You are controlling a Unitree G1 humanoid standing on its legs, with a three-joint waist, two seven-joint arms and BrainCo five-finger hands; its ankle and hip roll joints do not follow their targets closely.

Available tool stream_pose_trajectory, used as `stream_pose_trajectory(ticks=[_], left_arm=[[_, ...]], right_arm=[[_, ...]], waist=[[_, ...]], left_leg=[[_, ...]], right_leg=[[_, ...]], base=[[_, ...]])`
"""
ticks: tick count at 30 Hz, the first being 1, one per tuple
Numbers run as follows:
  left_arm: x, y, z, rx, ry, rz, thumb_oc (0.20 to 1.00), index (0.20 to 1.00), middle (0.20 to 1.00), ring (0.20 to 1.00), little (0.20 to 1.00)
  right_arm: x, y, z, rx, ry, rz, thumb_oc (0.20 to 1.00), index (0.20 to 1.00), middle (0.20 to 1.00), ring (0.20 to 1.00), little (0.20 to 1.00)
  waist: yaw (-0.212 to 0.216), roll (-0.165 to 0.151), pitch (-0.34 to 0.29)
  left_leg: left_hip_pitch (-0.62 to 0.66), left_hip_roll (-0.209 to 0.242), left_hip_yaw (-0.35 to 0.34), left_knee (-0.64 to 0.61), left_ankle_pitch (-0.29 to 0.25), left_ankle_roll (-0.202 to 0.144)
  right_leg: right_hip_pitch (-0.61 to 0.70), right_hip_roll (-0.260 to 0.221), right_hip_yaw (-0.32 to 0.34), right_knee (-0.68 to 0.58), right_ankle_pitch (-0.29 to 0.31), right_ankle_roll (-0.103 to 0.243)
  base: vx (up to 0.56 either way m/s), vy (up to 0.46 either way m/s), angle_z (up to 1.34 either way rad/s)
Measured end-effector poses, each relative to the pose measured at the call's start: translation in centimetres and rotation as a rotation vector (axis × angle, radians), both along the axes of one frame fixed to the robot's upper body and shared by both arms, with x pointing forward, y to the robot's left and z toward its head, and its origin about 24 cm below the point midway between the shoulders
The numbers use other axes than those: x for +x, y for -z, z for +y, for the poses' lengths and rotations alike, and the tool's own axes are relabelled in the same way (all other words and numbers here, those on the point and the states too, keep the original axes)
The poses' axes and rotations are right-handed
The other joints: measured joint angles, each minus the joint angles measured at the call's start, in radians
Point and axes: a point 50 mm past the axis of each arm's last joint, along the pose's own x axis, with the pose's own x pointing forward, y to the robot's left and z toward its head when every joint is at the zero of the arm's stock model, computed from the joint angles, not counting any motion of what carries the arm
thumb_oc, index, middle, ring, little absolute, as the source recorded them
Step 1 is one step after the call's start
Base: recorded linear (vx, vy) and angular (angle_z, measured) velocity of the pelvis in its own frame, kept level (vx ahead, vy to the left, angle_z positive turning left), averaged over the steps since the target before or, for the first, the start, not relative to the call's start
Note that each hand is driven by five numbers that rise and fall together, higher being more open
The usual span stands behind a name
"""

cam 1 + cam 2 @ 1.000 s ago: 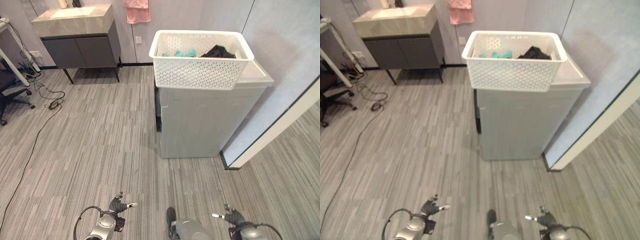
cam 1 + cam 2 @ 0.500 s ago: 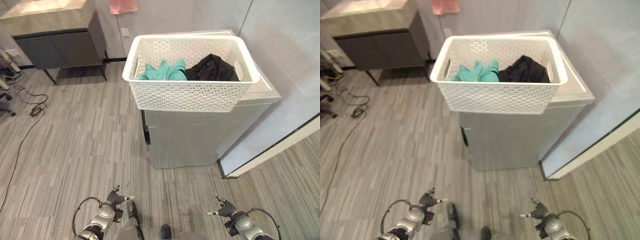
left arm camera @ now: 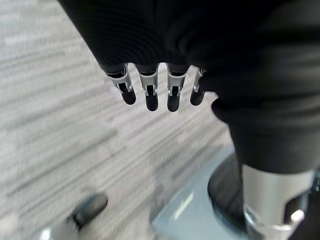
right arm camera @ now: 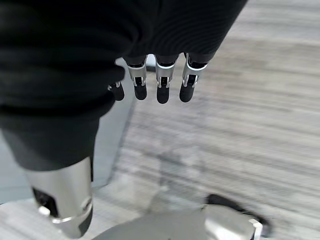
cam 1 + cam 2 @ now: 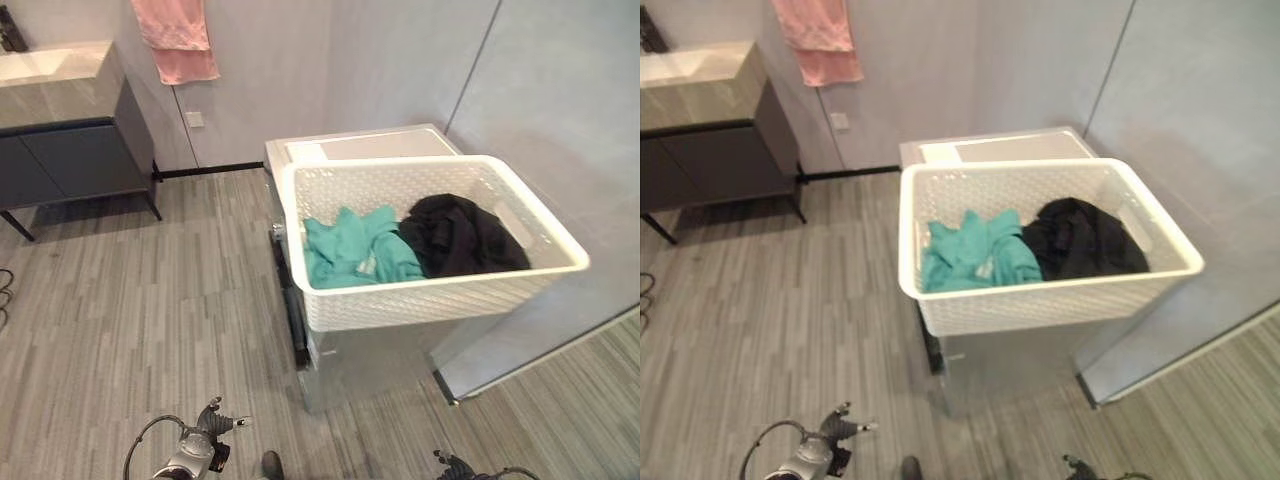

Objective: Grab the laundry basket,head to the washer,open it,put in the laundry and shut it.

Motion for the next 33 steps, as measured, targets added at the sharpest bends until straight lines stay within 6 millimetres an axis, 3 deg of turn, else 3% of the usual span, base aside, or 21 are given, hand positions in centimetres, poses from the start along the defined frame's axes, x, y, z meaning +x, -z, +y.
stream_pose_trajectory(ticks=[1, 3, 5, 6, 7, 10, 12, 14, 16, 18, 21, 23, 25, 26, 29, 30, 33], left_arm=[[0.8, -0.5, -0.3, -0.013, 0.018, -0.052, 1.000, 1.000, 1.000, 1.000, 1.000], [1.4, -0.9, -0.3, -0.015, 0.029, -0.078, 1.000, 1.000, 1.000, 1.000, 1.000], [2.0, -1.3, 0.1, -0.002, 0.039, -0.098, 1.000, 1.000, 1.000, 1.000, 1.000], [2.3, -1.5, 0.1, 0.001, 0.044, -0.106, 1.000, 1.000, 1.000, 1.000, 1.000], [2.5, -1.6, 0.1, 0.000, 0.047, -0.111, 1.000, 1.000, 1.000, 1.000, 1.000], [2.5, -1.6, 0.2, 0.000, 0.049, -0.108, 1.000, 1.000, 1.000, 1.000, 1.000], [2.6, -1.7, 0.2, 0.005, 0.055, -0.110, 1.000, 1.000, 1.000, 1.000, 1.000], [2.4, -1.6, 0.0, -0.002, 0.060, -0.106, 1.000, 1.000, 1.000, 1.000, 1.000], [2.2, -1.5, -0.1, -0.005, 0.058, -0.104, 1.000, 1.000, 1.000, 1.000, 1.000], [2.3, -1.5, 0.0, -0.006, 0.048, -0.108, 1.000, 1.000, 1.000, 1.000, 1.000], [2.3, -1.5, -0.1, -0.009, 0.049, -0.107, 1.000, 1.000, 1.000, 1.000, 1.000], [2.2, -1.5, 0.0, -0.006, 0.045, -0.103, 1.000, 1.000, 1.000, 1.000, 1.000], [1.8, -1.2, 0.1, -0.006, 0.031, -0.086, 1.000, 1.000, 1.000, 1.000, 1.000], [1.9, -1.2, 0.1, -0.006, 0.030, -0.087, 1.000, 1.000, 1.000, 1.000, 1.000], [1.7, -1.1, 0.3, -0.003, 0.020, -0.075, 1.000, 1.000, 1.000, 1.000, 1.000], [1.3, -0.9, 0.4, -0.002, 0.011, -0.063, 1.000, 1.000, 1.000, 1.000, 1.000], [1.3, -0.9, 0.5, 0.000, 0.001, -0.064, 1.000, 1.000, 1.000, 1.000, 1.000]], right_arm=[[1.6, -0.5, 0.1, 0.008, -0.005, -0.056, 1.000, 1.000, 1.000, 1.000, 1.000], [2.8, -1.0, 0.4, 0.020, -0.019, -0.103, 1.000, 1.000, 1.000, 1.000, 1.000], [3.8, -1.3, 0.9, 0.035, -0.025, -0.132, 1.000, 1.000, 1.000, 1.000, 1.000], [4.0, -1.3, 0.9, 0.038, -0.021, -0.138, 1.000, 1.000, 1.000, 1.000, 1.000], [4.0, -1.3, 0.9, 0.039, -0.019, -0.138, 1.000, 1.000, 1.000, 1.000, 1.000], [3.2, -1.1, 0.9, 0.043, -0.006, -0.120, 1.000, 1.000, 1.000, 1.000, 1.000], [2.1, -0.7, 0.7, 0.039, 0.006, -0.088, 1.000, 1.000, 1.000, 1.000, 1.000], [0.7, -0.3, 0.1, 0.019, 0.021, -0.040, 1.000, 1.000, 1.000, 1.000, 1.000], [0.5, -0.3, -0.2, 0.009, 0.022, -0.031, 1.000, 1.000, 1.000, 1.000, 1.000], [0.6, -0.3, -0.4, 0.004, 0.022, -0.032, 1.000, 1.000, 1.000, 1.000, 1.000], [1.2, -0.8, -1.1, -0.014, 0.015, -0.055, 1.000, 1.000, 1.000, 1.000, 1.000], [1.9, -1.1, -1.5, -0.024, 0.009, -0.075, 1.000, 1.000, 1.000, 1.000, 1.000], [2.1, -1.2, -1.8, -0.041, 0.013, -0.080, 1.000, 1.000, 1.000, 1.000, 1.000], [2.2, -1.2, -1.8, -0.045, 0.014, -0.082, 1.000, 1.000, 1.000, 1.000, 1.000], [1.9, -1.1, -1.9, -0.052, 0.019, -0.074, 1.000, 1.000, 1.000, 1.000, 1.000], [2.0, -1.2, -1.9, -0.052, 0.018, -0.076, 1.000, 1.000, 1.000, 1.000, 1.000], [2.0, -1.2, -1.9, -0.053, 0.016, -0.081, 1.000, 1.000, 1.000, 1.000, 1.000]], waist=[[0.017, 0.016, 0.012], [0.017, 0.034, 0.017], [0.012, 0.038, 0.032], [0.009, 0.044, 0.049], [0.007, 0.043, 0.055], [0.000, 0.026, 0.064], [-0.021, 0.005, 0.071], [-0.026, -0.024, 0.057], [-0.028, -0.006, 0.062], [-0.027, -0.001, 0.060], [-0.031, 0.000, 0.058], [-0.031, -0.007, 0.057], [-0.032, -0.022, 0.061], [-0.034, -0.028, 0.066], [-0.036, -0.047, 0.073], [-0.016, -0.057, 0.074], [-0.012, -0.041, 0.072]], left_leg=[[0.027, -0.018, 0.015, -0.021, -0.014, 0.020], [0.040, -0.028, 0.003, -0.024, -0.018, 0.025], [0.052, -0.028, -0.027, -0.032, -0.045, 0.060], [0.063, -0.016, -0.035, -0.041, -0.041, 0.058], [0.068, -0.012, -0.034, -0.040, -0.043, 0.056], [0.085, -0.008, -0.050, -0.046, -0.067, 0.049], [0.105, -0.015, -0.062, -0.047, -0.083, 0.036], [0.136, -0.045, -0.083, -0.038, -0.109, 0.006], [0.143, -0.025, -0.081, 0.014, -0.146, -0.034], [0.145, -0.015, -0.079, 0.055, -0.164, -0.059], [0.125, -0.010, -0.062, 0.145, -0.184, -0.088], [0.033, 0.002, -0.048, 0.334, -0.221, -0.153], [-0.092, 0.029, -0.031, 0.557, -0.210, -0.209], [-0.116, 0.041, -0.032, 0.587, -0.198, -0.229], [-0.134, 0.087, -0.032, 0.483, -0.191, -0.228], [-0.090, 0.086, -0.074, 0.260, -0.155, -0.201], [-0.068, 0.117, -0.171, 0.098, -0.054, -0.213]], right_leg=[[-0.126, -0.029, -0.011, 0.218, 0.083, -0.003], [-0.167, -0.039, -0.023, 0.253, 0.018, 0.011], [-0.234, 0.040, 0.030, 0.249, -0.039, 0.007], [-0.258, 0.093, 0.053, 0.227, -0.067, -0.015], [-0.291, 0.120, 0.033, 0.177, -0.081, -0.021], [-0.395, 0.189, -0.013, -0.066, -0.059, -0.056], [-0.416, 0.185, -0.139, -0.175, 0.015, -0.061], [-0.352, 0.164, -0.188, -0.289, 0.156, -0.094], [-0.269, 0.188, -0.194, -0.383, 0.197, -0.174], [-0.211, 0.200, -0.192, -0.454, 0.211, -0.209], [-0.165, 0.202, -0.181, -0.503, 0.208, -0.210], [-0.157, 0.197, -0.167, -0.522, 0.211, -0.221], [-0.149, 0.191, -0.154, -0.530, 0.212, -0.225], [-0.141, 0.191, -0.150, -0.538, 0.211, -0.225], [-0.116, 0.191, -0.124, -0.565, 0.213, -0.220], [-0.113, 0.193, -0.063, -0.572, 0.216, -0.208], [-0.091, 0.216, -0.021, -0.569, 0.221, -0.205]], base=[[0.12, 0.280, -0.07], [0.14, 0.239, 0.07], [0.14, 0.177, 0.21], [0.17, 0.140, 0.29], [0.22, 0.164, 0.15], [0.15, 0.061, 0.15], [0.16, 0.010, 0.39], [0.13, -0.012, 0.29], [0.15, -0.030, 0.14], [0.16, -0.047, 0.04], [0.08, -0.064, -0.01], [0.03, -0.064, -0.09], [0.10, -0.033, -0.19], [0.15, 0.029, -0.25], [0.17, 0.109, -0.33], [0.20, 0.143, -0.83], [0.17, 0.138, -0.68]])
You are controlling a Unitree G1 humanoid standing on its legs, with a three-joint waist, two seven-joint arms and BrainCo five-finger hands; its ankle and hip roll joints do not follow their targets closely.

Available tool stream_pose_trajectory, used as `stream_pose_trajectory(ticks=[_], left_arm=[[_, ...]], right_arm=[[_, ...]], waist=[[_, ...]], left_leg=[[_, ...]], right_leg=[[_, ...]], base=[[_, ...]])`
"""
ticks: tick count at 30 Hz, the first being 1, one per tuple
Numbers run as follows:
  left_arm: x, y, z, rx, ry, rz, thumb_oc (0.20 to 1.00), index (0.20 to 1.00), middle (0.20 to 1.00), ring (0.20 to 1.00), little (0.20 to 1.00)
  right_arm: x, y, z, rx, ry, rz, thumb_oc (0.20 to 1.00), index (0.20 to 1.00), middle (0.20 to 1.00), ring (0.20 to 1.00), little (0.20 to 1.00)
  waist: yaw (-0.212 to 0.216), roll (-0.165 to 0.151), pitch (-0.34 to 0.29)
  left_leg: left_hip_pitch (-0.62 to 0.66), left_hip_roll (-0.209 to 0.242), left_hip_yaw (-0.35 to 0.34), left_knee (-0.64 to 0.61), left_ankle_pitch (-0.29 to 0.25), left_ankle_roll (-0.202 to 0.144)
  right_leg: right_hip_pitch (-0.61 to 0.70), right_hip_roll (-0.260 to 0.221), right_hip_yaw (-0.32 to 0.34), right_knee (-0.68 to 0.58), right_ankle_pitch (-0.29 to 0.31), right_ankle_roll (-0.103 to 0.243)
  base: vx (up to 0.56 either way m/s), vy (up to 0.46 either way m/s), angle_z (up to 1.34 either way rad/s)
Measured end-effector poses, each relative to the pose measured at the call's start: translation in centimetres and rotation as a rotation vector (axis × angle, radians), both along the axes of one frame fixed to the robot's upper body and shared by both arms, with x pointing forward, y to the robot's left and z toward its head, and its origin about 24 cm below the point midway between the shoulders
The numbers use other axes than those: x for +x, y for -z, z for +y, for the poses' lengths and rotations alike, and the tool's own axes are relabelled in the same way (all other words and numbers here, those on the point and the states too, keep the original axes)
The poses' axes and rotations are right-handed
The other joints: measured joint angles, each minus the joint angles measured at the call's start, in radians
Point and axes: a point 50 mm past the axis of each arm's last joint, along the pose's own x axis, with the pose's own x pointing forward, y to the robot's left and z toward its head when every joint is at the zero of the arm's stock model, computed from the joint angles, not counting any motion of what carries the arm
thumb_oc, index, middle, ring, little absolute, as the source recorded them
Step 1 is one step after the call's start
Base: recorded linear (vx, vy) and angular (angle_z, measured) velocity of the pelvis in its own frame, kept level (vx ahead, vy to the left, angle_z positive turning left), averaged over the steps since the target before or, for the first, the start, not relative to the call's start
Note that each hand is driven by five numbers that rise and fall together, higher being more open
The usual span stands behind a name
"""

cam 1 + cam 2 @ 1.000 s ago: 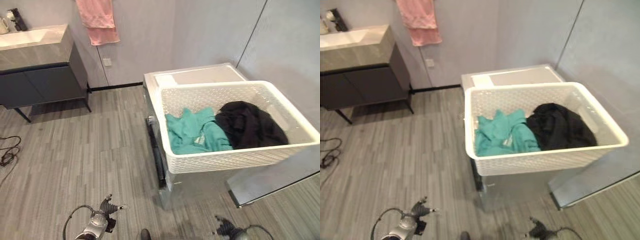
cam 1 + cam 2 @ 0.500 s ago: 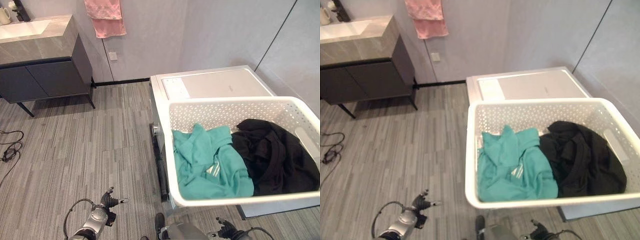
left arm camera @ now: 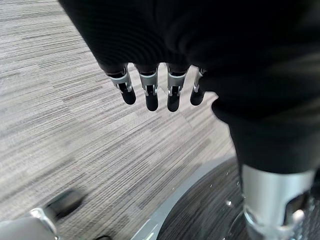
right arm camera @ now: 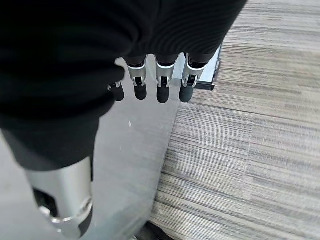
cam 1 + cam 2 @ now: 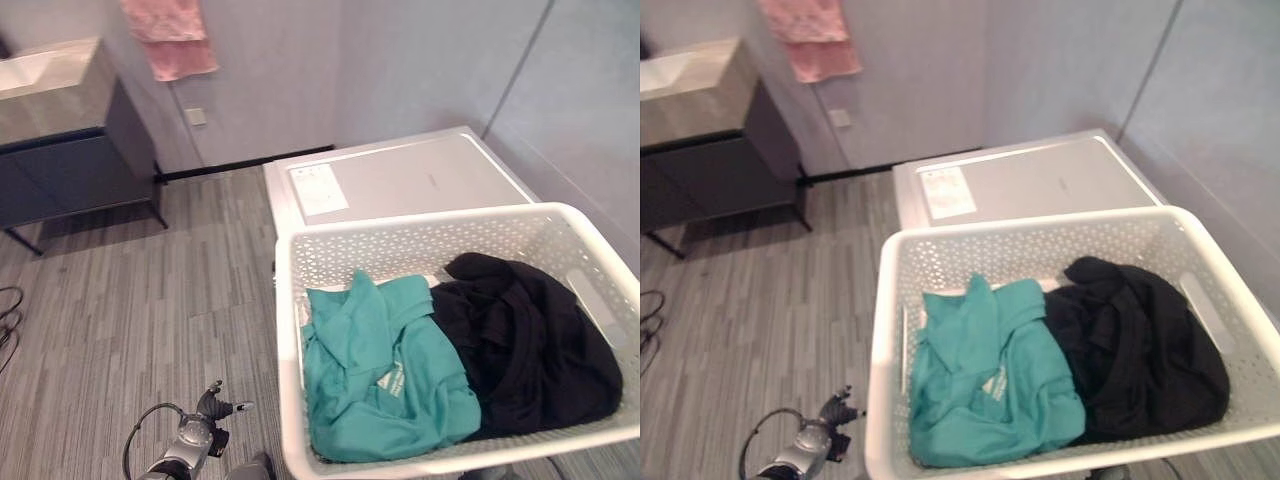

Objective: Grab the laundry basket,head to the washer,open it,put in the laundry and shut it.

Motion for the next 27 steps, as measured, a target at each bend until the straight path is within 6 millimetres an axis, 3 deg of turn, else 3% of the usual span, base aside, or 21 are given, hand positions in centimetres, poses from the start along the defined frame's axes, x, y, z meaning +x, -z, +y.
stream_pose_trajectory(ticks=[2, 3, 4, 5, 6, 7, 10, 11, 13, 14, 15, 17, 18, 19, 20, 21, 22, 23, 24, 25, 27], left_arm=[[0.1, -0.1, 0.3, 0.003, -0.013, -0.007, 1.000, 1.000, 1.000, 1.000, 1.000], [0.2, -0.2, 0.3, 0.005, -0.014, -0.009, 1.000, 1.000, 1.000, 1.000, 1.000], [0.1, -0.2, 0.6, 0.006, -0.032, -0.012, 1.000, 1.000, 1.000, 1.000, 1.000], [-0.7, 0.2, 0.6, -0.004, -0.053, 0.008, 1.000, 1.000, 1.000, 1.000, 1.000], [-1.7, 0.7, 0.3, -0.014, -0.063, 0.037, 1.000, 1.000, 1.000, 1.000, 1.000], [-2.1, 1.0, 0.2, -0.020, -0.064, 0.048, 1.000, 1.000, 1.000, 1.000, 1.000], [-1.2, 0.4, 0.5, -0.007, -0.055, 0.019, 1.000, 1.000, 1.000, 1.000, 1.000], [-0.1, -0.2, 1.1, 0.011, -0.048, -0.005, 1.000, 1.000, 1.000, 1.000, 1.000], [1.0, -0.8, 1.4, 0.024, -0.023, -0.035, 1.000, 1.000, 1.000, 1.000, 1.000], [1.3, -1.0, 1.4, 0.025, -0.019, -0.043, 1.000, 1.000, 1.000, 1.000, 1.000], [1.7, -1.2, 1.3, 0.025, -0.017, -0.051, 1.000, 1.000, 1.000, 1.000, 1.000], [1.6, -1.1, 1.2, 0.025, -0.013, -0.048, 1.000, 1.000, 1.000, 1.000, 1.000], [1.5, -1.1, 1.5, 0.037, -0.007, -0.038, 1.000, 1.000, 1.000, 1.000, 1.000], [1.7, -1.1, 1.2, 0.035, 0.009, -0.045, 1.000, 1.000, 1.000, 1.000, 1.000], [1.8, -1.2, 1.0, 0.033, 0.018, -0.055, 1.000, 1.000, 1.000, 1.000, 1.000], [1.5, -1.1, 0.8, 0.027, 0.024, -0.054, 1.000, 1.000, 1.000, 1.000, 1.000], [1.5, -1.0, 0.4, 0.014, 0.030, -0.059, 1.000, 1.000, 1.000, 1.000, 1.000], [2.0, -1.3, 0.2, 0.009, 0.034, -0.082, 1.000, 1.000, 1.000, 1.000, 1.000], [1.5, -1.4, 0.9, 0.020, 0.027, -0.081, 1.000, 1.000, 1.000, 1.000, 1.000], [0.9, -1.0, 1.0, 0.020, 0.016, -0.054, 1.000, 1.000, 1.000, 1.000, 1.000], [0.5, -0.7, 0.9, 0.016, 0.014, -0.041, 1.000, 1.000, 1.000, 1.000, 1.000]], right_arm=[[0.1, -0.1, 0.0, -0.003, -0.001, -0.006, 1.000, 1.000, 1.000, 1.000, 1.000], [0.1, -0.1, 0.0, -0.005, 0.000, -0.008, 1.000, 1.000, 1.000, 1.000, 1.000], [0.6, -0.1, 0.1, -0.002, 0.005, -0.016, 1.000, 1.000, 1.000, 1.000, 1.000], [0.8, -0.2, -0.1, -0.008, 0.014, -0.019, 1.000, 1.000, 1.000, 1.000, 1.000], [0.5, -0.3, -0.8, -0.016, 0.042, -0.026, 1.000, 1.000, 1.000, 1.000, 1.000], [-0.1, -0.4, -1.5, -0.030, 0.063, -0.019, 1.000, 1.000, 1.000, 1.000, 1.000], [-1.0, -0.4, -2.7, -0.062, 0.095, 0.006, 1.000, 1.000, 1.000, 1.000, 1.000], [-0.9, -0.3, -2.3, -0.053, 0.089, 0.007, 1.000, 1.000, 1.000, 1.000, 1.000], [-0.9, -0.2, -1.9, -0.038, 0.109, 0.004, 1.000, 1.000, 1.000, 1.000, 1.000], [-0.5, -0.3, -2.0, -0.042, 0.107, -0.004, 1.000, 1.000, 1.000, 1.000, 1.000], [-0.4, -0.4, -2.2, -0.047, 0.105, -0.008, 1.000, 1.000, 1.000, 1.000, 1.000], [0.2, -0.9, -2.7, -0.059, 0.075, -0.035, 1.000, 1.000, 1.000, 1.000, 1.000], [0.3, -1.0, -2.4, -0.054, 0.059, -0.045, 1.000, 1.000, 1.000, 1.000, 1.000], [-0.7, -0.7, -2.4, -0.057, 0.058, -0.017, 1.000, 1.000, 1.000, 1.000, 1.000], [-0.9, -0.6, -2.4, -0.059, 0.057, -0.005, 1.000, 1.000, 1.000, 1.000, 1.000], [-0.9, -0.6, -2.5, -0.065, 0.055, -0.001, 1.000, 1.000, 1.000, 1.000, 1.000], [-0.8, -0.7, -2.8, -0.074, 0.061, -0.003, 1.000, 1.000, 1.000, 1.000, 1.000], [-0.7, -0.5, -2.4, -0.066, 0.067, 0.001, 1.000, 1.000, 1.000, 1.000, 1.000], [0.6, -0.6, -1.2, -0.043, 0.028, -0.021, 1.000, 1.000, 1.000, 1.000, 1.000], [1.8, -1.0, -1.1, -0.038, 0.016, -0.065, 1.000, 1.000, 1.000, 1.000, 1.000], [2.5, -1.3, -1.1, -0.041, 0.008, -0.091, 1.000, 1.000, 1.000, 1.000, 1.000]], waist=[[-0.005, 0.007, -0.003], [-0.001, 0.014, 0.000], [0.027, 0.010, 0.005], [0.043, 0.016, 0.009], [0.047, 0.023, -0.002], [0.034, 0.038, -0.019], [0.001, 0.075, -0.037], [-0.007, 0.069, -0.032], [-0.007, 0.037, -0.019], [-0.008, 0.042, -0.016], [-0.015, 0.061, -0.007], [-0.040, 0.132, -0.007], [-0.046, 0.128, -0.019], [-0.058, 0.116, -0.025], [-0.055, 0.105, -0.023], [-0.044, 0.115, -0.026], [-0.020, 0.153, -0.028], [-0.010, 0.145, -0.019], [0.070, 0.096, -0.012], [0.063, 0.097, -0.007], [0.055, 0.101, -0.002]], left_leg=[[-0.019, 0.029, -0.041, -0.024, 0.051, -0.011], [-0.026, 0.033, -0.108, -0.037, 0.071, -0.016], [0.004, 0.029, -0.189, -0.073, 0.074, -0.012], [0.032, 0.029, -0.218, -0.080, 0.074, -0.011], [0.052, 0.028, -0.171, -0.076, 0.075, -0.012], [0.058, 0.030, -0.117, -0.065, 0.075, -0.013], [0.004, -0.001, -0.097, -0.010, 0.042, 0.039], [-0.016, -0.020, -0.081, 0.012, 0.031, 0.046], [-0.047, -0.079, 0.016, 0.063, 0.004, 0.138], [-0.050, -0.113, 0.036, 0.050, -0.003, 0.157], [-0.046, -0.123, 0.056, 0.052, -0.009, 0.166], [-0.063, -0.089, 0.082, 0.048, -0.025, 0.188], [-0.078, -0.094, 0.096, 0.053, 0.000, 0.183], [-0.072, -0.109, 0.138, 0.032, -0.003, 0.189], [-0.062, -0.112, 0.142, 0.016, 0.002, 0.185], [-0.028, -0.099, 0.140, -0.032, 0.027, 0.171], [0.001, -0.050, 0.143, -0.067, 0.049, 0.152], [-0.009, -0.054, 0.175, -0.075, 0.059, 0.168], [0.004, -0.069, 0.255, -0.076, 0.047, 0.177], [0.010, -0.072, 0.262, -0.076, 0.045, 0.178], [0.032, -0.075, 0.283, -0.078, 0.039, 0.184]], right_leg=[[0.008, 0.015, 0.025, 0.002, -0.006, 0.002], [0.003, 0.030, 0.064, 0.015, -0.021, 0.065], [-0.002, 0.036, 0.117, 0.040, -0.043, 0.154], [0.001, 0.025, 0.121, 0.071, -0.104, 0.199], [0.005, 0.010, 0.090, 0.094, -0.110, 0.164], [0.024, 0.012, 0.091, 0.088, -0.107, 0.085], [0.018, 0.013, 0.108, 0.084, -0.090, 0.022], [0.015, 0.015, 0.129, 0.081, -0.083, 0.016], [0.008, -0.019, 0.160, 0.088, -0.080, 0.041], [-0.004, -0.019, 0.159, 0.105, -0.073, 0.056], [-0.011, -0.003, 0.157, 0.129, -0.071, 0.054], [-0.046, 0.062, 0.158, 0.180, -0.080, 0.056], [-0.072, 0.057, 0.133, 0.195, -0.137, 0.009], [-0.100, 0.009, 0.096, 0.198, -0.145, 0.014], [-0.111, 0.002, 0.102, 0.194, -0.141, 0.048], [-0.125, 0.000, 0.105, 0.192, -0.147, 0.089], [-0.152, -0.016, 0.015, 0.218, -0.186, 0.149], [-0.169, -0.057, -0.223, 0.286, -0.225, 0.149], [-0.169, -0.119, -0.376, 0.296, -0.236, 0.123], [-0.157, -0.114, -0.356, 0.288, -0.215, 0.090], [-0.148, -0.102, -0.330, 0.297, -0.208, 0.097]], base=[[0.29, 0.278, -0.55], [0.22, 0.256, -0.79], [0.23, 0.308, -1.29], [0.25, 0.353, -1.65], [0.22, 0.389, -1.23], [0.13, 0.264, -0.55], [0.10, 0.360, -0.42], [0.09, 0.502, -0.68], [0.01, 0.319, -0.64], [-0.04, 0.260, -0.72], [-0.03, 0.244, -0.76], [-0.01, 0.206, -0.57], [-0.05, 0.237, -0.29], [-0.09, 0.243, -0.18], [-0.13, 0.322, -0.18], [-0.11, 0.277, -0.40], [-0.07, 0.234, -0.26], [-0.03, 0.235, -1.07], [-0.01, 0.177, -1.03], [-0.01, 0.155, -1.14], [-0.01, 0.067, -0.39]])
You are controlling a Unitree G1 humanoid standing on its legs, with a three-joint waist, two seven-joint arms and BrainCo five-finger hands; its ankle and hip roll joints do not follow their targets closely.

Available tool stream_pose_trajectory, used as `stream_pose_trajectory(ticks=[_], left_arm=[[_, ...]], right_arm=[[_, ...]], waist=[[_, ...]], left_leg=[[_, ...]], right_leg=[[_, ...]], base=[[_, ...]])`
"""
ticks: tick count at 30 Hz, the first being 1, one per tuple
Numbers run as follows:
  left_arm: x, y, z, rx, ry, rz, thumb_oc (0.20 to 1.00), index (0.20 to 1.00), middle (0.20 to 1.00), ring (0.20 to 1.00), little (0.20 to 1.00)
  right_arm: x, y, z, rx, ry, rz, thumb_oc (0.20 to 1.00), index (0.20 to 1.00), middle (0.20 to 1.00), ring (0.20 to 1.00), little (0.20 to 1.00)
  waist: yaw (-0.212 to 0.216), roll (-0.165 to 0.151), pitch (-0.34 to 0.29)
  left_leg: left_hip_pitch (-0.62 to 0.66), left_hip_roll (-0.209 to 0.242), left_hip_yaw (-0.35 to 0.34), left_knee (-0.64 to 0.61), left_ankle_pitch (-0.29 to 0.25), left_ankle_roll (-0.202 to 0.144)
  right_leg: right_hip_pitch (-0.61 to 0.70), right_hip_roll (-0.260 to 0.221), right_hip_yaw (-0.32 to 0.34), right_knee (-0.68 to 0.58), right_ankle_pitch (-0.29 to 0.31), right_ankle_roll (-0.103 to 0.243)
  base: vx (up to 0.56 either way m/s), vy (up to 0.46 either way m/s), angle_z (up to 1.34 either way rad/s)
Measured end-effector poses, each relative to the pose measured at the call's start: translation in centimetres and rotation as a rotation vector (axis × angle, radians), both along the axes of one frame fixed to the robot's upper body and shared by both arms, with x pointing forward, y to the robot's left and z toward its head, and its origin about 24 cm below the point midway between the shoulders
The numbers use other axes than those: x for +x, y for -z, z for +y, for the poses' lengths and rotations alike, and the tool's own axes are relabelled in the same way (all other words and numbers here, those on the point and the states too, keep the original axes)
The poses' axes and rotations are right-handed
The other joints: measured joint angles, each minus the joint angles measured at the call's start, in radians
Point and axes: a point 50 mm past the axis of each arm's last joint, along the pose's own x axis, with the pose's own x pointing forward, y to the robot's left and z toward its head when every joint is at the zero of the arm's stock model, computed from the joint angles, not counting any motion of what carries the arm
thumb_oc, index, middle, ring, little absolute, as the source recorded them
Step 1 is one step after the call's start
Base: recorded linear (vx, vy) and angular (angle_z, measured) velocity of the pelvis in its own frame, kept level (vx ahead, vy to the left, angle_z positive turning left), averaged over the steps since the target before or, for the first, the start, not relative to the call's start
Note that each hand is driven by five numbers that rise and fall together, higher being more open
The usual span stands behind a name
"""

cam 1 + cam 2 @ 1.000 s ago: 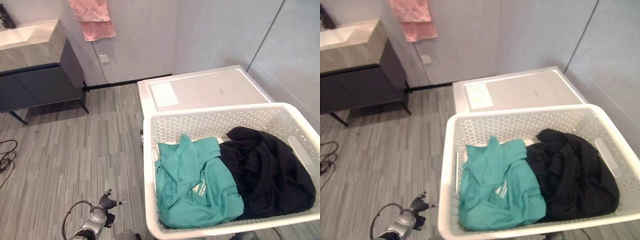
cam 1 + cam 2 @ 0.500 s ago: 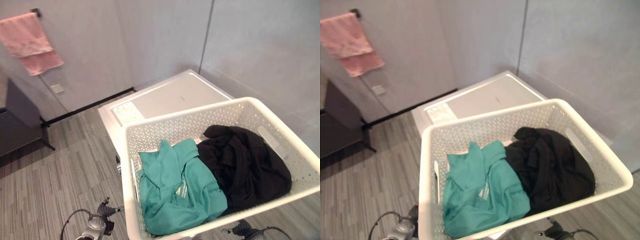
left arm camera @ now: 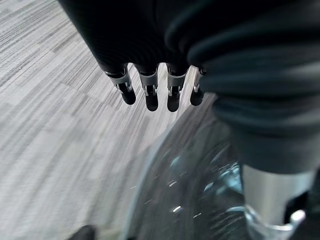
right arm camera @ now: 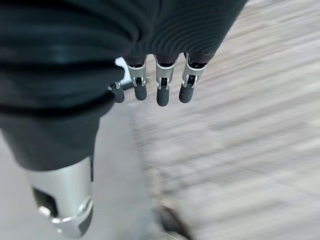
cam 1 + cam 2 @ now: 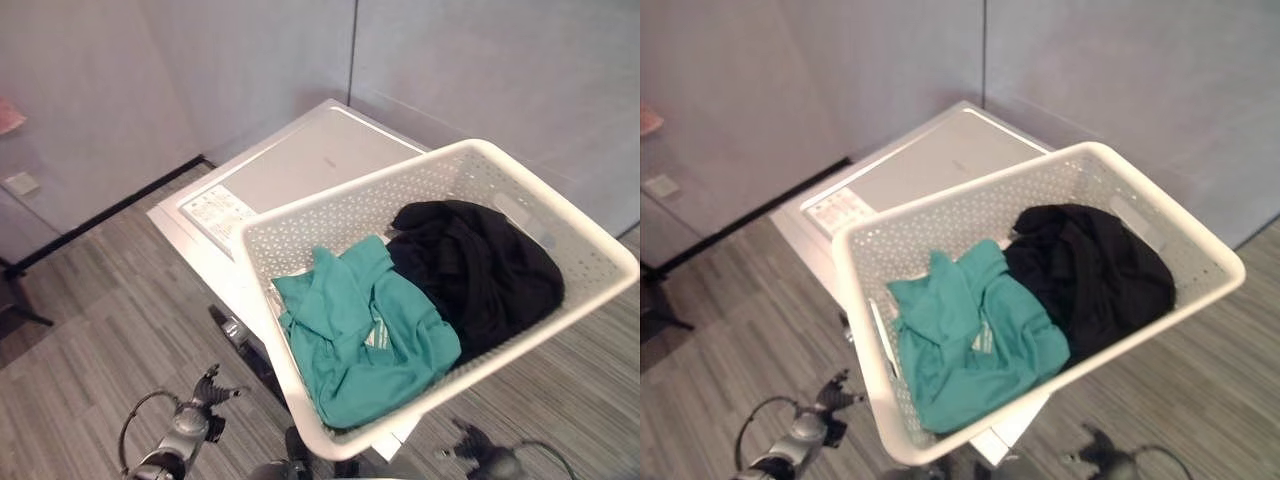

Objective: Grab the laundry basket,head to the washer,open it,put in the laundry and shut it.

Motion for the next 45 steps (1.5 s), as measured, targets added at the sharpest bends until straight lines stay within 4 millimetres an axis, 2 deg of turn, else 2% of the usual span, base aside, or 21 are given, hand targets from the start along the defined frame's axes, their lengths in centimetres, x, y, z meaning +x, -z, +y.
stream_pose_trajectory(ticks=[2, 4, 5, 10, 13, 16, 18, 20, 21, 23, 25, 27, 29, 33, 34, 35, 38, 41, 43, 44, 45], left_arm=[[-0.5, 0.1, 0.6, 0.002, -0.033, 0.006, 1.000, 1.000, 1.000, 1.000, 1.000], [-0.7, 0.1, 0.8, -0.001, -0.040, 0.002, 1.000, 1.000, 1.000, 1.000, 1.000], [-1.1, 0.3, 0.8, 0.002, -0.040, 0.019, 1.000, 1.000, 1.000, 1.000, 1.000], [-1.3, 0.5, 0.5, -0.004, -0.037, 0.028, 1.000, 1.000, 1.000, 1.000, 1.000], [-1.2, 0.4, 0.5, -0.005, -0.035, 0.024, 1.000, 1.000, 1.000, 1.000, 1.000], [-0.9, 0.3, 0.4, -0.006, -0.035, 0.018, 1.000, 1.000, 1.000, 1.000, 1.000], [-0.9, 0.4, 0.4, -0.006, -0.037, 0.019, 1.000, 1.000, 1.000, 1.000, 1.000], [-0.5, 0.2, 0.3, -0.004, -0.029, 0.010, 1.000, 1.000, 1.000, 1.000, 1.000], [-0.5, 0.2, 0.2, -0.007, -0.030, 0.009, 1.000, 1.000, 1.000, 1.000, 1.000], [-0.4, 0.2, 0.1, -0.020, -0.048, 0.003, 1.000, 1.000, 1.000, 1.000, 1.000], [0.1, 0.1, -0.3, -0.034, -0.048, -0.008, 1.000, 1.000, 1.000, 1.000, 1.000], [-0.1, 0.6, -1.6, -0.057, -0.018, 0.005, 1.000, 1.000, 1.000, 1.000, 1.000], [0.3, 0.4, -2.1, -0.065, -0.007, -0.011, 1.000, 1.000, 1.000, 1.000, 1.000], [0.9, -0.2, -1.2, -0.032, 0.015, -0.032, 1.000, 1.000, 1.000, 1.000, 1.000], [0.9, -0.4, -0.9, -0.026, 0.013, -0.041, 1.000, 1.000, 1.000, 1.000, 1.000], [0.9, -0.6, -0.5, -0.016, 0.022, -0.054, 1.000, 1.000, 1.000, 1.000, 1.000], [0.9, -1.2, 0.5, 0.004, 0.017, -0.074, 1.000, 1.000, 1.000, 1.000, 1.000], [0.2, -1.4, 1.9, 0.027, -0.018, -0.074, 1.000, 1.000, 1.000, 1.000, 1.000], [-0.9, -1.1, 2.9, 0.045, -0.045, -0.042, 1.000, 1.000, 1.000, 1.000, 1.000], [-1.4, -0.9, 3.2, 0.055, -0.047, -0.021, 1.000, 1.000, 1.000, 1.000, 1.000], [-1.6, -0.8, 3.3, 0.059, -0.051, -0.009, 1.000, 1.000, 1.000, 1.000, 1.000]], right_arm=[[0.5, -0.1, 0.5, 0.003, -0.038, -0.004, 1.000, 1.000, 1.000, 1.000, 1.000], [-0.1, 0.3, 1.0, -0.014, -0.099, 0.032, 1.000, 1.000, 1.000, 1.000, 1.000], [-0.5, 0.5, 1.4, -0.008, -0.135, 0.040, 1.000, 1.000, 1.000, 1.000, 1.000], [-1.5, 0.6, 0.8, -0.033, -0.151, 0.066, 1.000, 1.000, 1.000, 1.000, 1.000], [-1.1, 0.2, 0.2, -0.056, -0.170, 0.052, 1.000, 1.000, 1.000, 1.000, 1.000], [-0.8, -0.1, -0.2, -0.069, -0.172, 0.041, 1.000, 1.000, 1.000, 1.000, 1.000], [-0.7, -0.2, -0.1, -0.072, -0.173, 0.034, 1.000, 1.000, 1.000, 1.000, 1.000], [-0.8, -0.2, -0.2, -0.076, -0.175, 0.039, 1.000, 1.000, 1.000, 1.000, 1.000], [-1.0, -0.2, -0.6, -0.083, -0.163, 0.041, 1.000, 1.000, 1.000, 1.000, 1.000], [-0.9, -0.3, -0.9, -0.095, -0.159, 0.044, 1.000, 1.000, 1.000, 1.000, 1.000], [-0.9, -0.6, -1.6, -0.103, -0.128, 0.034, 1.000, 1.000, 1.000, 1.000, 1.000], [-2.0, -1.0, -3.6, -0.120, -0.026, 0.032, 1.000, 1.000, 1.000, 1.000, 1.000], [-2.9, -1.1, -4.8, -0.156, 0.000, 0.068, 1.000, 1.000, 1.000, 1.000, 1.000], [-2.3, -0.9, -4.1, -0.134, -0.005, 0.050, 1.000, 1.000, 1.000, 1.000, 1.000], [-2.2, -0.8, -3.7, -0.125, -0.004, 0.044, 1.000, 1.000, 1.000, 1.000, 1.000], [-1.1, -1.1, -3.3, -0.118, -0.016, 0.014, 1.000, 1.000, 1.000, 1.000, 1.000], [0.0, -1.4, -2.3, -0.093, -0.041, -0.035, 1.000, 1.000, 1.000, 1.000, 1.000], [0.7, -1.5, -1.9, -0.084, -0.044, -0.059, 1.000, 1.000, 1.000, 1.000, 1.000], [0.7, -1.3, -1.2, -0.064, -0.068, -0.061, 1.000, 1.000, 1.000, 1.000, 1.000], [0.1, -1.0, -1.2, -0.064, -0.063, -0.043, 1.000, 1.000, 1.000, 1.000, 1.000], [-0.1, -0.9, -1.3, -0.067, -0.059, -0.035, 1.000, 1.000, 1.000, 1.000, 1.000]], waist=[[0.008, -0.005, 0.002], [0.008, -0.025, -0.009], [0.012, -0.060, -0.026], [0.008, -0.061, -0.029], [0.007, -0.064, -0.025], [0.004, -0.069, -0.015], [-0.004, -0.073, -0.013], [0.000, -0.077, -0.011], [0.000, -0.067, -0.009], [0.003, -0.052, -0.014], [0.000, -0.036, -0.014], [-0.010, -0.001, -0.033], [-0.017, 0.024, -0.046], [0.002, -0.004, -0.030], [0.001, -0.011, -0.022], [0.025, -0.005, -0.012], [0.052, 0.011, 0.002], [0.061, 0.001, 0.014], [0.081, -0.019, 0.002], [0.080, -0.035, -0.007], [0.076, -0.043, -0.011]], left_leg=[[0.028, 0.011, 0.032, -0.005, -0.022, -0.005], [0.029, 0.011, 0.056, 0.009, -0.022, -0.022], [0.014, -0.003, 0.064, 0.037, -0.033, -0.033], [-0.015, 0.028, 0.039, 0.087, -0.012, -0.052], [-0.067, 0.033, -0.028, 0.183, -0.014, -0.056], [-0.099, 0.027, -0.126, 0.274, -0.020, -0.101], [-0.102, 0.057, -0.145, 0.283, -0.028, -0.106], [-0.088, 0.118, -0.213, 0.249, -0.015, -0.126], [-0.056, 0.130, -0.318, 0.159, -0.012, -0.132], [-0.040, 0.161, -0.382, 0.110, 0.015, -0.172], [-0.042, 0.168, -0.415, 0.150, 0.016, -0.172], [-0.013, 0.130, -0.362, 0.134, -0.010, -0.143], [0.012, 0.092, -0.354, 0.080, -0.058, -0.159], [0.002, -0.029, -0.261, 0.051, -0.051, -0.072], [-0.002, -0.066, -0.244, 0.053, -0.041, -0.041], [-0.006, -0.054, -0.193, 0.043, -0.050, -0.027], [0.016, -0.039, -0.143, -0.012, -0.029, 0.003], [0.025, -0.023, -0.087, -0.025, -0.014, -0.003], [0.036, -0.013, -0.053, -0.040, -0.017, -0.025], [0.035, -0.026, -0.053, -0.042, -0.014, -0.030], [0.035, -0.032, -0.055, -0.042, -0.011, -0.034]], right_leg=[[0.009, 0.001, 0.052, 0.041, -0.024, 0.028], [-0.012, 0.007, 0.091, 0.168, -0.083, 0.021], [0.025, 0.024, 0.182, 0.081, -0.104, -0.046], [0.065, 0.054, 0.177, -0.018, -0.024, -0.083], [0.068, 0.045, 0.180, -0.041, 0.000, -0.093], [0.084, 0.036, 0.197, -0.054, 0.018, -0.101], [0.095, 0.027, 0.201, -0.074, 0.033, -0.103], [0.110, 0.021, 0.229, -0.116, 0.065, -0.090], [0.109, 0.019, 0.248, -0.119, 0.070, -0.078], [0.109, 0.018, 0.267, -0.127, 0.077, -0.053], [0.111, 0.005, 0.276, -0.124, 0.076, -0.032], [0.112, -0.046, 0.288, -0.108, 0.059, 0.023], [0.074, -0.085, 0.308, -0.079, 0.044, 0.063], [0.016, -0.221, 0.363, -0.063, 0.071, 0.126], [-0.001, -0.248, 0.336, -0.070, 0.123, 0.135], [-0.028, -0.254, 0.311, -0.064, 0.138, 0.137], [-0.042, -0.230, 0.112, 0.028, 0.093, 0.132], [-0.039, -0.143, 0.088, 0.179, -0.030, 0.128], [-0.031, -0.066, 0.098, 0.199, -0.062, 0.124], [0.008, -0.057, 0.093, 0.105, -0.078, 0.063], [0.049, -0.049, 0.098, 0.028, -0.088, 0.041]], base=[[-0.06, 0.001, -0.51], [-0.01, -0.046, -0.24], [0.00, -0.049, -0.29], [-0.03, -0.065, -0.06], [-0.06, -0.016, -0.05], [-0.04, 0.057, -0.14], [0.02, 0.182, -0.14], [0.06, 0.272, -0.22], [0.05, 0.191, -0.33], [0.08, 0.283, -0.31], [0.13, 0.426, -0.25], [0.08, 0.471, -0.07], [0.00, 0.271, -0.01], [-0.10, 0.389, -0.39], [-0.19, 0.418, -0.72], [-0.12, 0.281, -0.80], [-0.04, 0.234, -0.66], [-0.02, 0.141, -0.53], [0.04, 0.001, -0.62], [0.07, -0.011, -0.19], [0.03, -0.021, 0.04]])
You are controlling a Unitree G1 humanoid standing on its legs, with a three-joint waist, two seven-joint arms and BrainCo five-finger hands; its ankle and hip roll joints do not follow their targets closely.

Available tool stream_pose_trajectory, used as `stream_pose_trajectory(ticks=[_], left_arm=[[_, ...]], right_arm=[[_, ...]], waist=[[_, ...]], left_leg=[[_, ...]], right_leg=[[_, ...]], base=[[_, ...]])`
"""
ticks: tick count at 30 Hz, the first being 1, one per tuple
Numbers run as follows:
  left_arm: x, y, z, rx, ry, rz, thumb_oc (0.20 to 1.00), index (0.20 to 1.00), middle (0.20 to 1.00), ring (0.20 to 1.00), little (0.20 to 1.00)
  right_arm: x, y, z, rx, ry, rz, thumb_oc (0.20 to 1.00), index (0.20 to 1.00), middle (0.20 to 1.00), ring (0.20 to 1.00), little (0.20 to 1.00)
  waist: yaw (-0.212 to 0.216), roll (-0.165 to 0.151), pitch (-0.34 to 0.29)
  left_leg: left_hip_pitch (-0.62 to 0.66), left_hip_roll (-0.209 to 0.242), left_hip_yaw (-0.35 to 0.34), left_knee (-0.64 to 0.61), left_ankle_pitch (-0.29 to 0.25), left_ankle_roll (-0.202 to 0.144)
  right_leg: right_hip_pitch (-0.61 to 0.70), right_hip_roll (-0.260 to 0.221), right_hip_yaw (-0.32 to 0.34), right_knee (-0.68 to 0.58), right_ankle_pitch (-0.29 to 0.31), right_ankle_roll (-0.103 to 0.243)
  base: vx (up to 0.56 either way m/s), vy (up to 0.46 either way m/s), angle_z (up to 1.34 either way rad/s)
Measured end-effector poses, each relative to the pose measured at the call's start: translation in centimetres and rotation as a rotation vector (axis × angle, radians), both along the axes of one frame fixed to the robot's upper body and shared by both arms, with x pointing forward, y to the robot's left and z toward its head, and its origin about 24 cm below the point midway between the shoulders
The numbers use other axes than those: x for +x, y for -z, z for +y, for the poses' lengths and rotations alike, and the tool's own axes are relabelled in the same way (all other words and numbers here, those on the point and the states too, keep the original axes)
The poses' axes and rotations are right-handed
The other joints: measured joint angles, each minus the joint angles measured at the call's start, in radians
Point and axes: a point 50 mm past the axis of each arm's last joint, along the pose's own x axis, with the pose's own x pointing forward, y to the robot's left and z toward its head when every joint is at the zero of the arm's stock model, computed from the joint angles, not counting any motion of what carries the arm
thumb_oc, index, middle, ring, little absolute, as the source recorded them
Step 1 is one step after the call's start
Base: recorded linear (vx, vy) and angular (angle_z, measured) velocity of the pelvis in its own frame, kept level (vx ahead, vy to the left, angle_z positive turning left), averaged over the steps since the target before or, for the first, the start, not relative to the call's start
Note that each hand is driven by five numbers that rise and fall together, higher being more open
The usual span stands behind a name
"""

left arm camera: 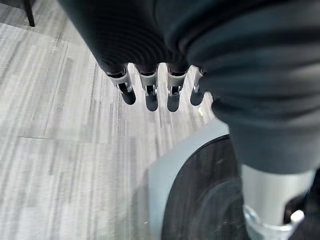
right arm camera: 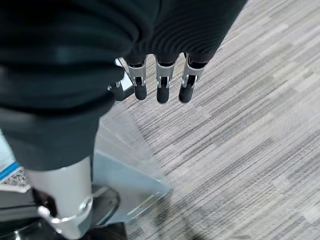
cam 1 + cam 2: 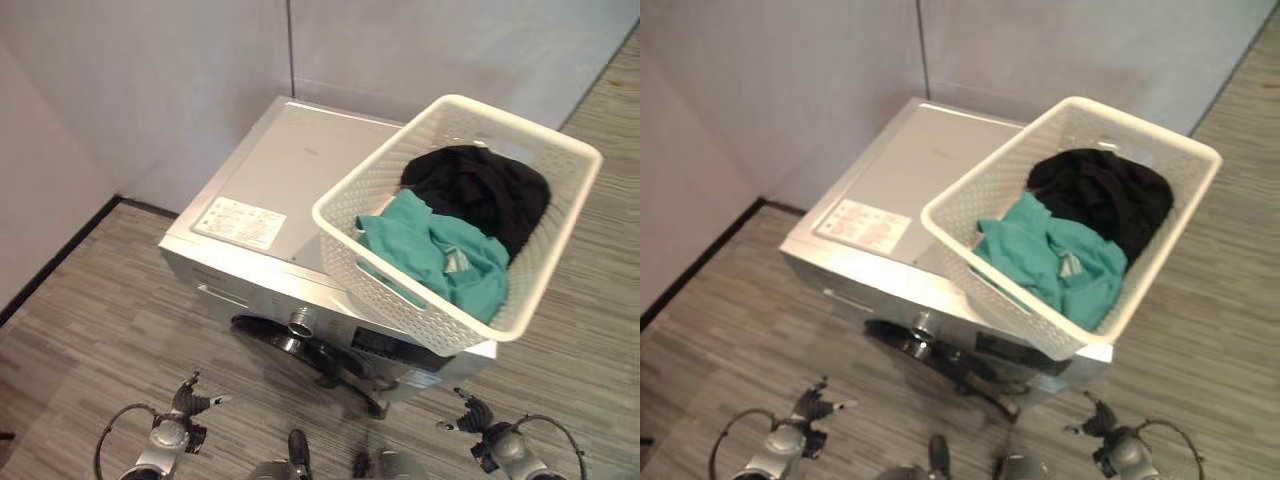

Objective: Grab the laundry basket,head to the washer,open it,put in the laundry and shut it.

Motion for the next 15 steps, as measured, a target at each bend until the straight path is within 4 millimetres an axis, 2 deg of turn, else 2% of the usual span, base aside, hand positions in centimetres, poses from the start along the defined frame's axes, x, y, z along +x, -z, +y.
stream_pose_trajectory(ticks=[1, 3, 4, 5, 7, 8, 9, 10, 11, 13, 14, 15], left_arm=[[-0.1, 0.2, -0.1, -0.004, -0.007, 0.008, 1.000, 1.000, 1.000, 1.000, 1.000], [0.0, 0.1, 0.0, -0.003, -0.009, 0.002, 1.000, 1.000, 1.000, 1.000, 1.000], [0.4, -0.1, -0.1, -0.009, -0.013, -0.011, 1.000, 1.000, 1.000, 1.000, 1.000], [1.3, -0.4, -0.4, -0.021, -0.022, -0.041, 1.000, 1.000, 1.000, 1.000, 1.000], [2.1, -0.5, -1.2, -0.043, -0.014, -0.061, 1.000, 1.000, 1.000, 1.000, 1.000], [1.7, -0.1, -2.0, -0.063, -0.011, -0.049, 1.000, 1.000, 1.000, 1.000, 1.000], [1.6, 0.1, -2.2, -0.069, -0.013, -0.045, 1.000, 1.000, 1.000, 1.000, 1.000], [1.6, 0.1, -2.3, -0.075, -0.019, -0.048, 1.000, 1.000, 1.000, 1.000, 1.000], [1.7, 0.1, -2.3, -0.076, -0.020, -0.047, 1.000, 1.000, 1.000, 1.000, 1.000], [1.3, 0.4, -2.3, -0.077, -0.027, -0.035, 1.000, 1.000, 1.000, 1.000, 1.000], [1.2, 0.5, -2.3, -0.074, -0.034, -0.026, 1.000, 1.000, 1.000, 1.000, 1.000], [1.3, 0.5, -2.1, -0.084, -0.060, -0.026, 1.000, 1.000, 1.000, 1.000, 1.000]], right_arm=[[-1.1, 0.4, -0.2, -0.005, 0.011, 0.035, 1.000, 1.000, 1.000, 1.000, 1.000], [-1.7, 0.6, -0.4, -0.008, 0.019, 0.053, 1.000, 1.000, 1.000, 1.000, 1.000], [-1.6, 0.6, -0.4, -0.008, 0.020, 0.046, 1.000, 1.000, 1.000, 1.000, 1.000], [-1.5, 0.5, -0.4, -0.008, 0.019, 0.042, 1.000, 1.000, 1.000, 1.000, 1.000], [-0.8, 0.1, -0.7, -0.020, 0.015, 0.021, 1.000, 1.000, 1.000, 1.000, 1.000], [-0.6, 0.0, -0.7, -0.025, 0.007, 0.019, 1.000, 1.000, 1.000, 1.000, 1.000], [-0.4, -0.1, -0.7, -0.024, 0.004, 0.013, 1.000, 1.000, 1.000, 1.000, 1.000], [-0.4, -0.2, -0.8, -0.023, 0.007, 0.004, 1.000, 1.000, 1.000, 1.000, 1.000], [-0.9, 0.0, -0.8, -0.022, 0.015, 0.018, 1.000, 1.000, 1.000, 1.000, 1.000], [-1.1, 0.0, -1.1, -0.025, 0.030, 0.027, 1.000, 1.000, 1.000, 1.000, 1.000], [-1.1, 0.0, -1.2, -0.030, 0.032, 0.027, 1.000, 1.000, 1.000, 1.000, 1.000], [-1.4, 0.0, -1.4, -0.035, 0.037, 0.034, 1.000, 1.000, 1.000, 1.000, 1.000]], waist=[[-0.006, 0.002, 0.001], [-0.002, -0.005, 0.001], [-0.003, -0.022, 0.009], [0.002, -0.039, 0.019], [0.003, -0.037, 0.037], [0.001, -0.038, 0.048], [-0.002, -0.033, 0.048], [-0.008, -0.016, 0.041], [-0.015, -0.008, 0.039], [-0.014, -0.004, 0.038], [-0.014, 0.000, 0.037], [-0.019, 0.010, 0.035]], left_leg=[[0.001, 0.014, -0.014, 0.020, 0.011, -0.015], [-0.018, 0.023, -0.042, 0.072, 0.020, -0.027], [-0.067, 0.021, -0.062, 0.150, 0.031, -0.044], [-0.132, 0.017, -0.091, 0.250, 0.056, -0.082], [-0.258, 0.018, -0.163, 0.472, 0.089, -0.140], [-0.297, 0.029, -0.230, 0.563, 0.063, -0.160], [-0.284, 0.061, -0.213, 0.516, 0.054, -0.145], [-0.228, 0.149, -0.197, 0.332, 0.054, -0.138], [-0.197, 0.177, -0.218, 0.232, 0.054, -0.139], [-0.134, 0.209, -0.299, 0.062, 0.062, -0.152], [-0.128, 0.225, -0.329, 0.028, 0.071, -0.167], [-0.129, 0.258, -0.326, 0.017, 0.090, -0.197]], right_leg=[[0.069, 0.032, 0.007, -0.118, 0.057, -0.051], [0.085, 0.039, 0.002, -0.151, 0.080, -0.062], [0.080, 0.031, 0.001, -0.151, 0.089, -0.082], [0.068, 0.015, 0.003, -0.147, 0.102, -0.099], [0.066, 0.014, 0.001, -0.149, 0.129, -0.111], [0.083, 0.022, 0.016, -0.163, 0.138, -0.113], [0.092, 0.030, 0.034, -0.182, 0.135, -0.102], [0.092, 0.063, 0.056, -0.214, 0.145, -0.087], [0.095, 0.078, 0.069, -0.228, 0.156, -0.085], [0.095, 0.091, 0.111, -0.241, 0.195, -0.104], [0.094, 0.100, 0.116, -0.250, 0.198, -0.096], [0.097, 0.115, 0.125, -0.257, 0.196, -0.092]], base=[[0.01, -0.018, 0.07], [-0.03, -0.052, 0.05], [-0.06, -0.049, 0.06], [-0.05, -0.011, 0.06], [0.01, 0.075, -0.11], [0.10, 0.144, -0.38], [0.22, 0.258, -0.63], [0.22, 0.228, -0.44], [0.24, 0.290, -0.44], [0.18, 0.257, -0.49], [0.27, 0.396, -0.55], [0.21, 0.308, -0.36]])
